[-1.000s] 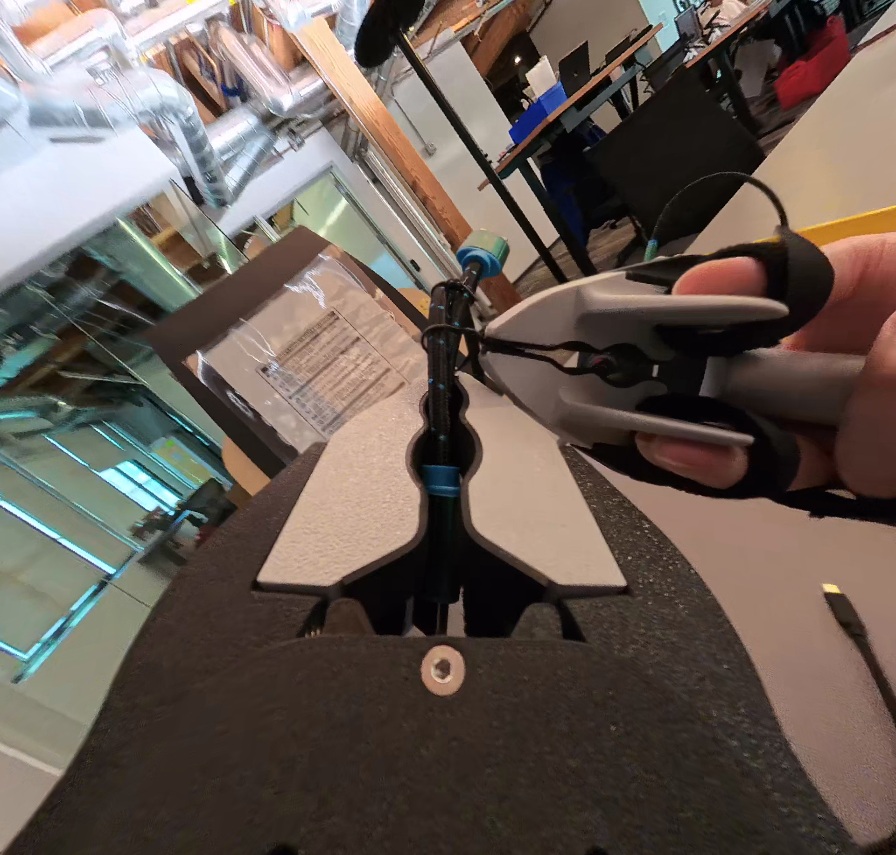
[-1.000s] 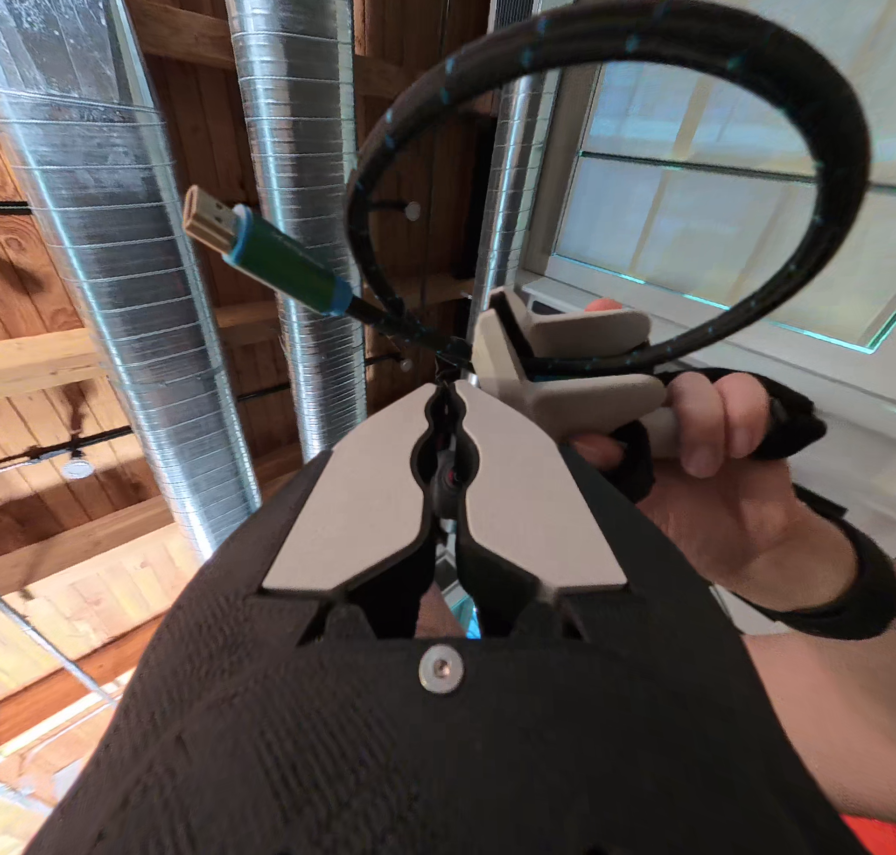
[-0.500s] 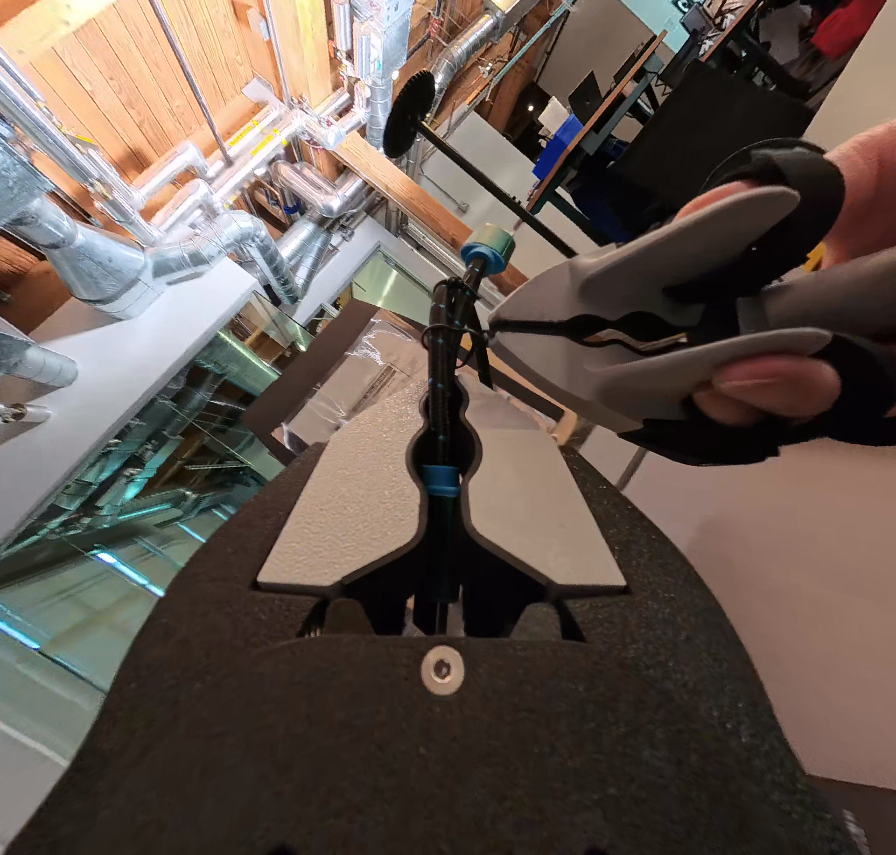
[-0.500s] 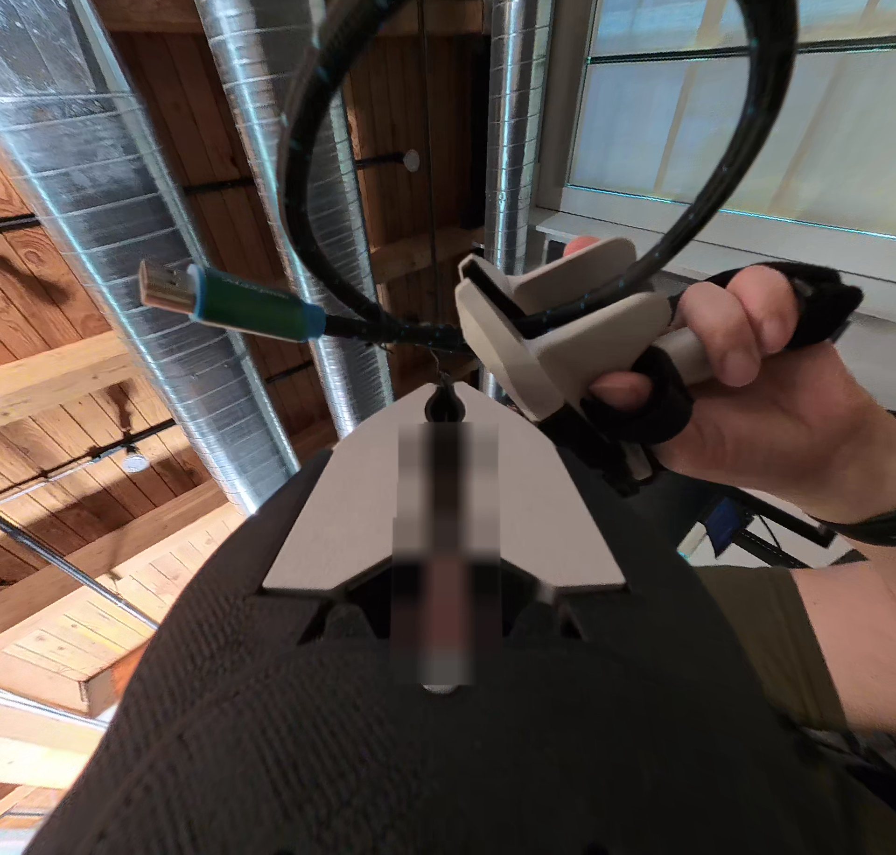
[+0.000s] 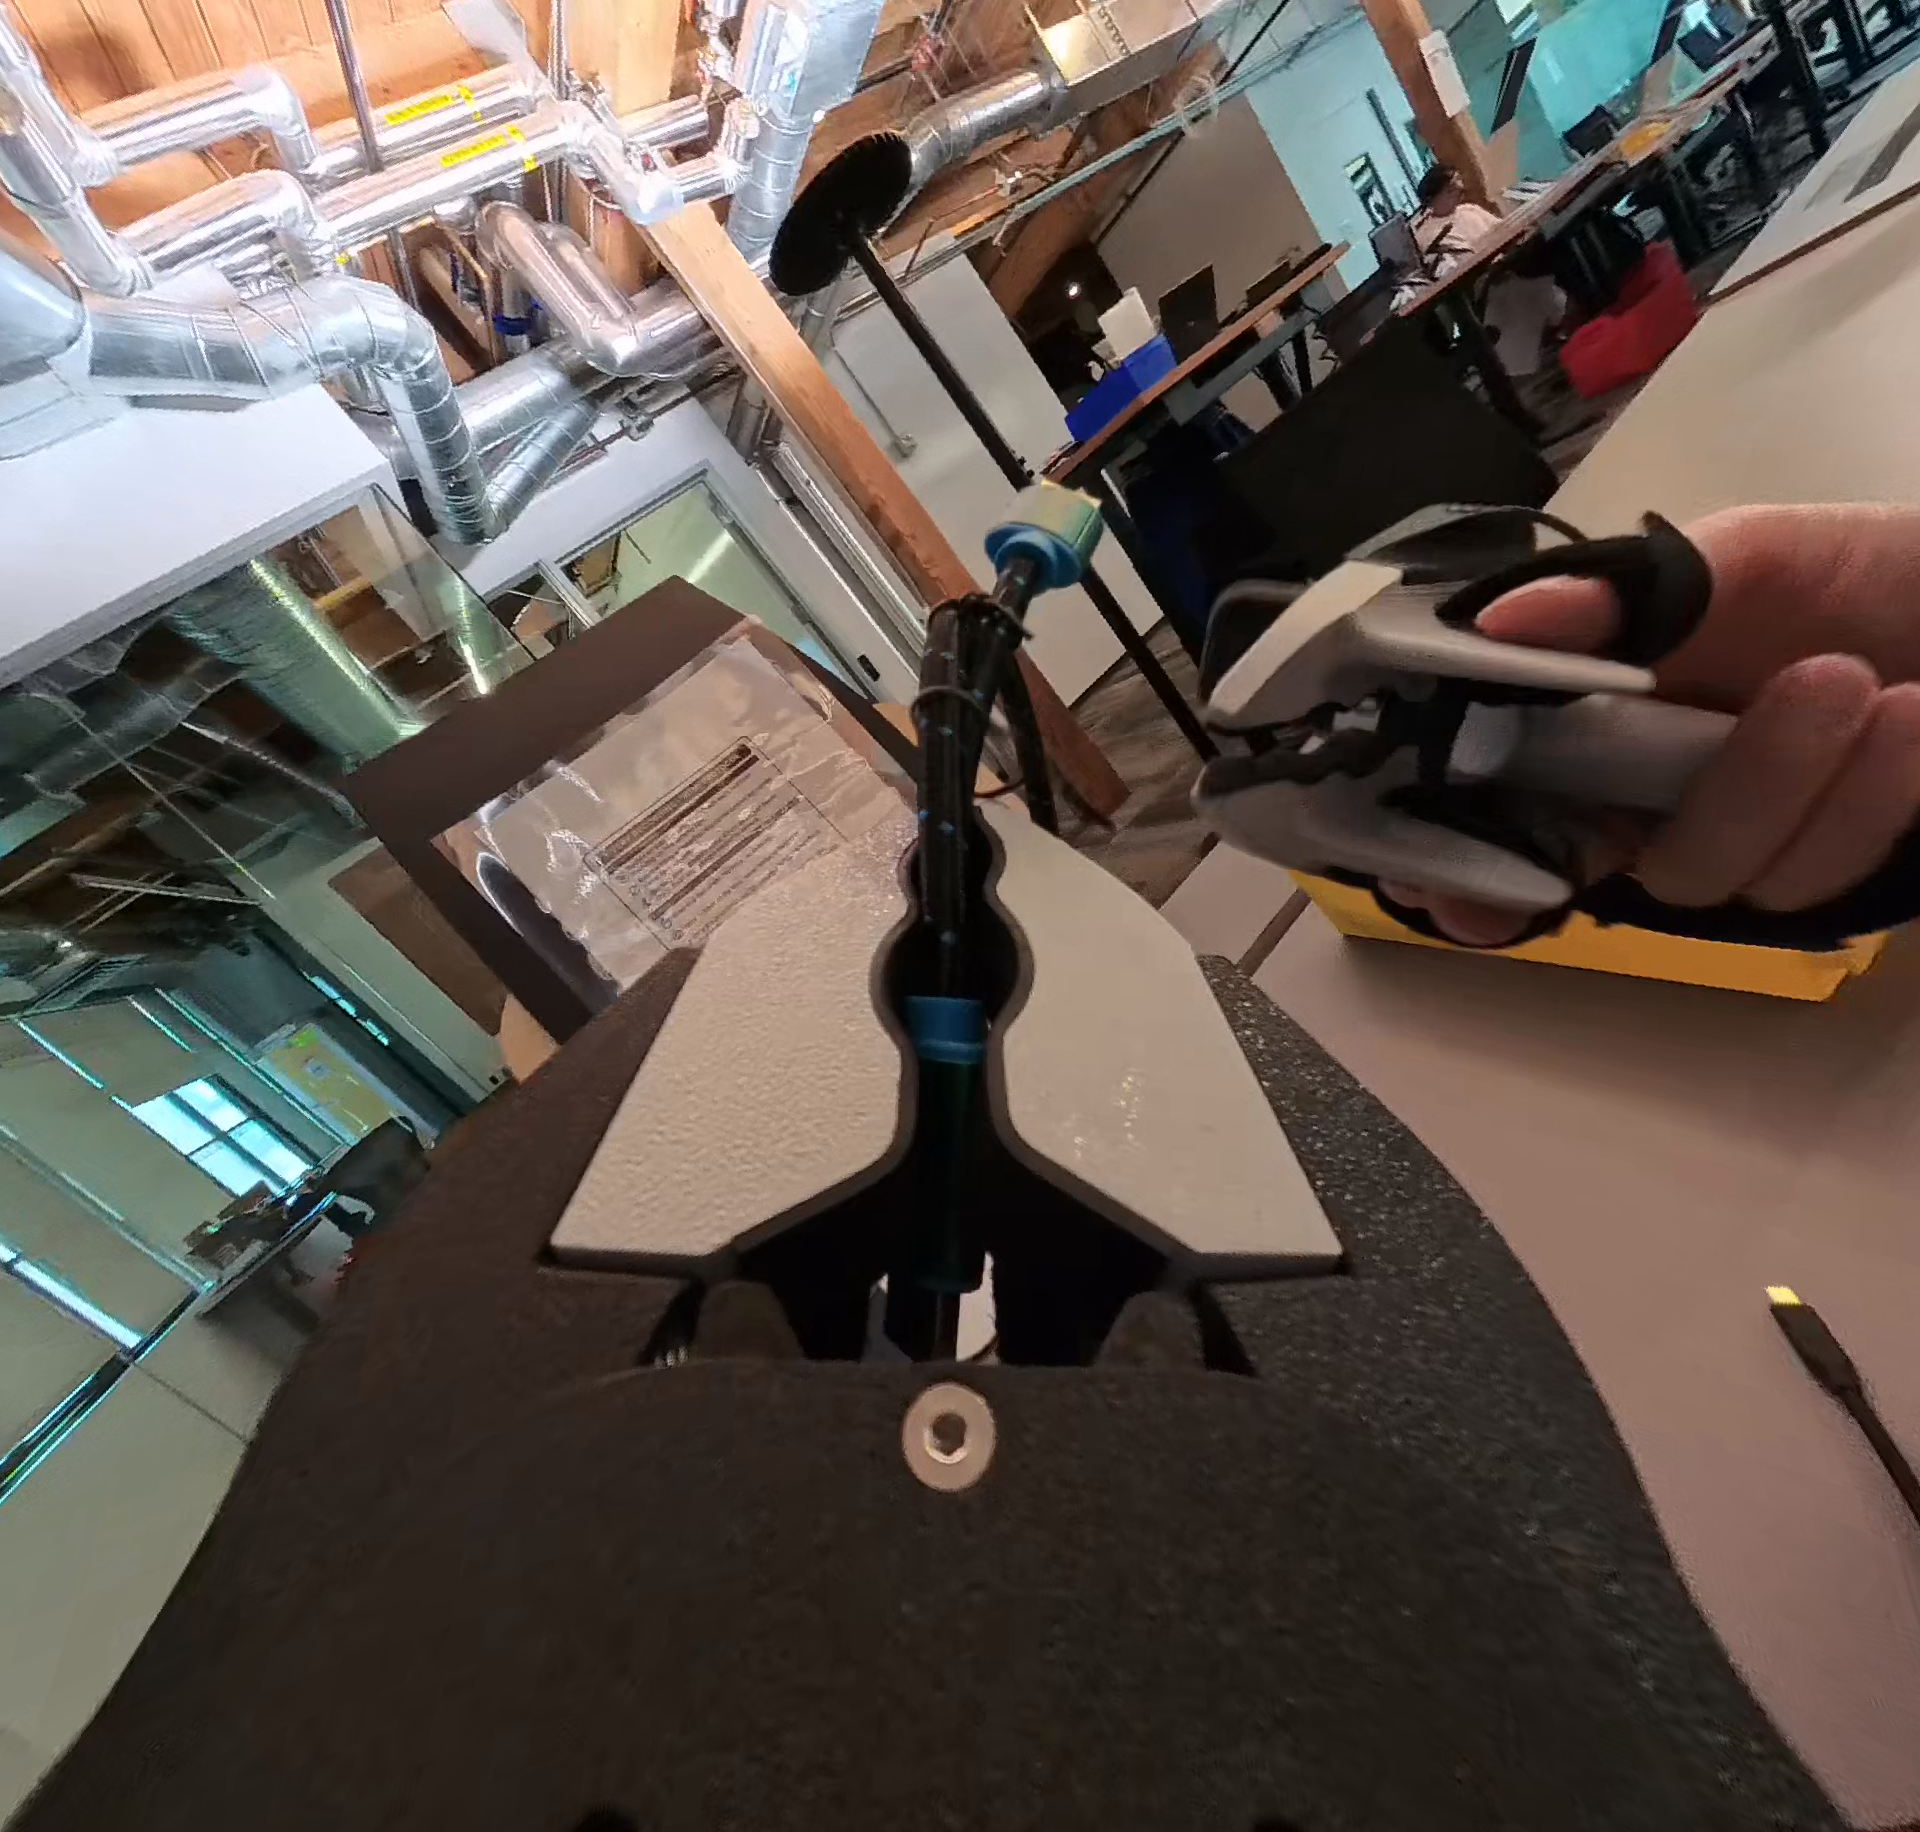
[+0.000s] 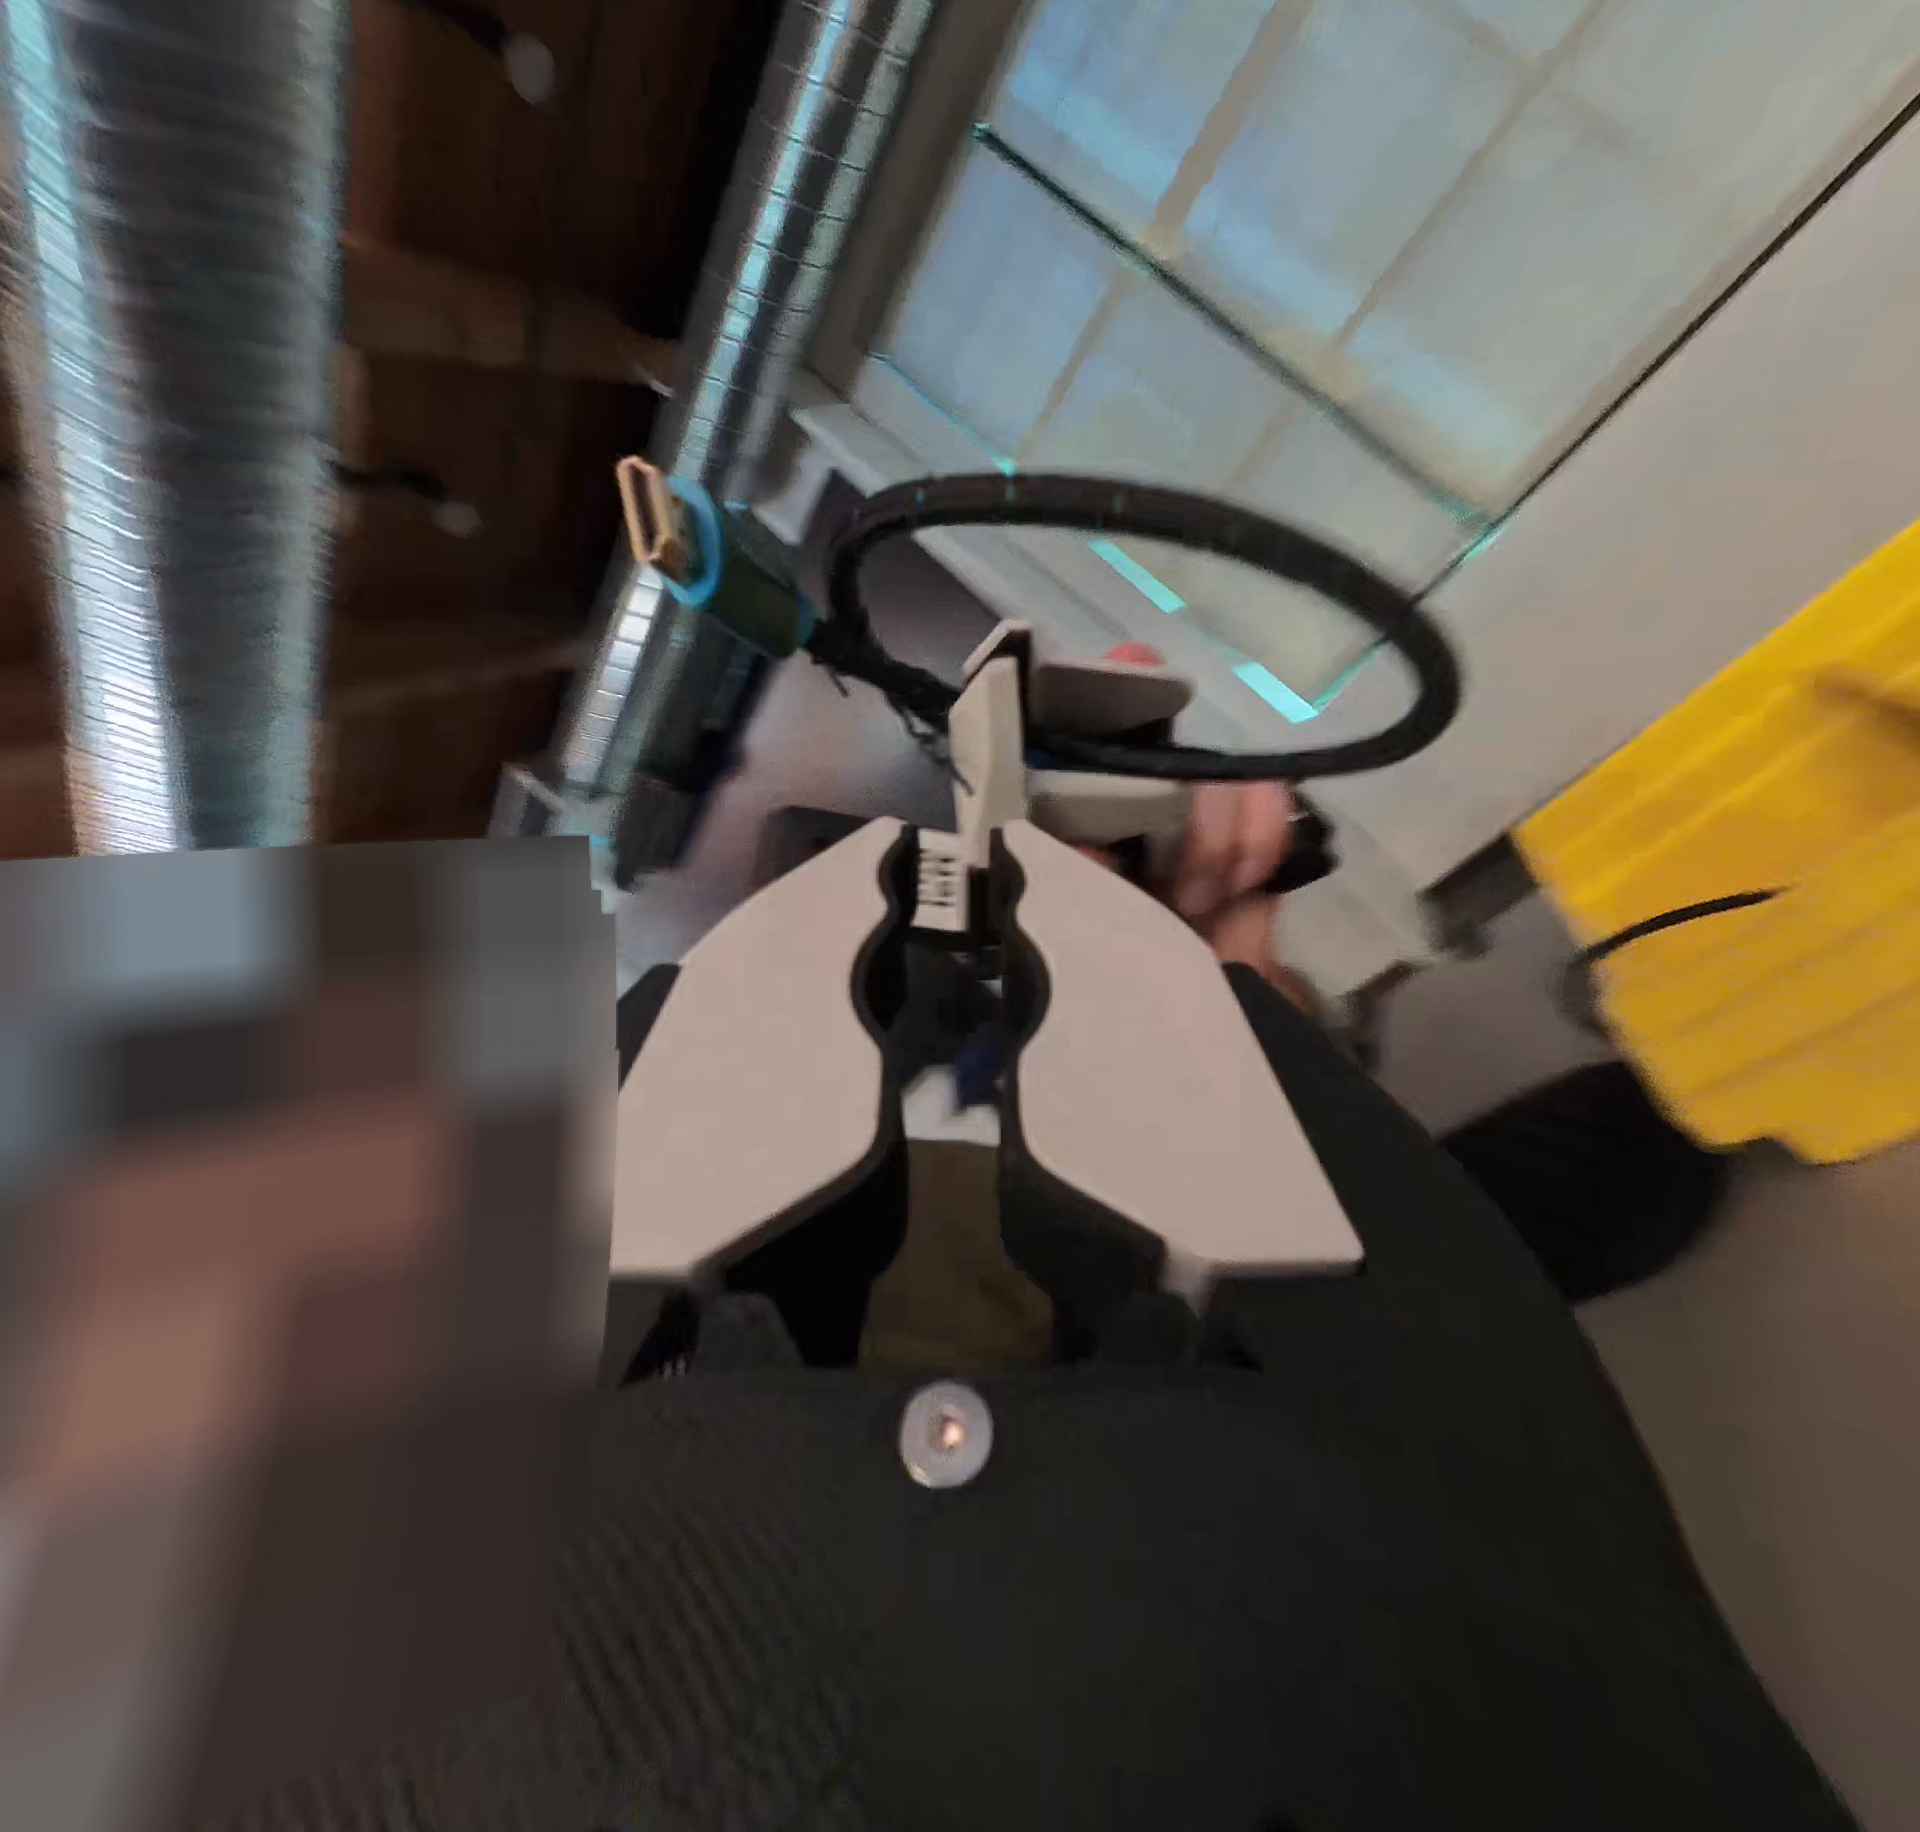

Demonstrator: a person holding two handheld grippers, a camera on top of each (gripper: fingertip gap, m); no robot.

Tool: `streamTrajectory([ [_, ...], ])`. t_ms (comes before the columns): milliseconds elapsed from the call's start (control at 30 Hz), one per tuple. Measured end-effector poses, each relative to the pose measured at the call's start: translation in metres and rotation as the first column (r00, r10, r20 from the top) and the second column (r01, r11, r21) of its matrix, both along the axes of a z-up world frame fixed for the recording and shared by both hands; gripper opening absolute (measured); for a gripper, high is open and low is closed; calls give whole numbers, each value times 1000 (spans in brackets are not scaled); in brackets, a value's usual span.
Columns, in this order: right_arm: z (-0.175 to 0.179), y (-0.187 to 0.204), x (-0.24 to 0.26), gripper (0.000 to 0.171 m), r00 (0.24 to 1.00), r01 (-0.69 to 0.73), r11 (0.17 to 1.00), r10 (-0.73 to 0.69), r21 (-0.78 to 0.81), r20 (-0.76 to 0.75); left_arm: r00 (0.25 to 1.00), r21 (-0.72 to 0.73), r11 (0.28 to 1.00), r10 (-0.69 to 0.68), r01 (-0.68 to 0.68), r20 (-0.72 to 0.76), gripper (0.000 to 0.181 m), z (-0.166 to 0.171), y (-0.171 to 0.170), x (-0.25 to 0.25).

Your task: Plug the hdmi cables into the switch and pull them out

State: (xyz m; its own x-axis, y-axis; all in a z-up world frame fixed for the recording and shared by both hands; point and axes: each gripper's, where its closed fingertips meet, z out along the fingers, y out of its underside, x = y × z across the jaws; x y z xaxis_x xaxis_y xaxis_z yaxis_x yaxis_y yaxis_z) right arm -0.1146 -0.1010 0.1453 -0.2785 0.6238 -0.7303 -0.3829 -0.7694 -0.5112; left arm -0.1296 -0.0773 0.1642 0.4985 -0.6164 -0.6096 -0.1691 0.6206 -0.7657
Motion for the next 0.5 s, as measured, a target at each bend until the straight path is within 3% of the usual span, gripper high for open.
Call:
streamTrajectory([
  [67,2,6,8,15,985,136,979,-150,154,84,1000,-29,1000,5,-5,1,4,2,1,-4],
  [133,13,1,13,16,934,257,878,-333,403,130,1000,-61,998,-5,5,-6,4,1,1,-4],
  [200,18,-6,14,18,806,336,645,-574,686,145,999,-97,995,-15,12,-31,4,-3,0,-2],
  [267,20,-14,13,20,644,322,322,-764,890,43,997,-145,989,-25,14,-78,3,-12,0,1],
  [333,18,-22,9,17,500,217,44,-863,975,-72,992,-211,977,-38,11,-124,4,-22,2,6],
  [367,17,-21,7,15,429,174,-29,-898,984,-102,990,-228,974,-36,4,-136,5,-26,3,7],
  [400,15,-18,5,12,372,145,-51,-923,988,-103,990,-231,973,-16,-17,-143,5,-28,6,8],
  [500,8,-9,-2,8,300,161,20,-953,987,-30,982,-200,975,68,-102,-175,4,-34,14,9],
])
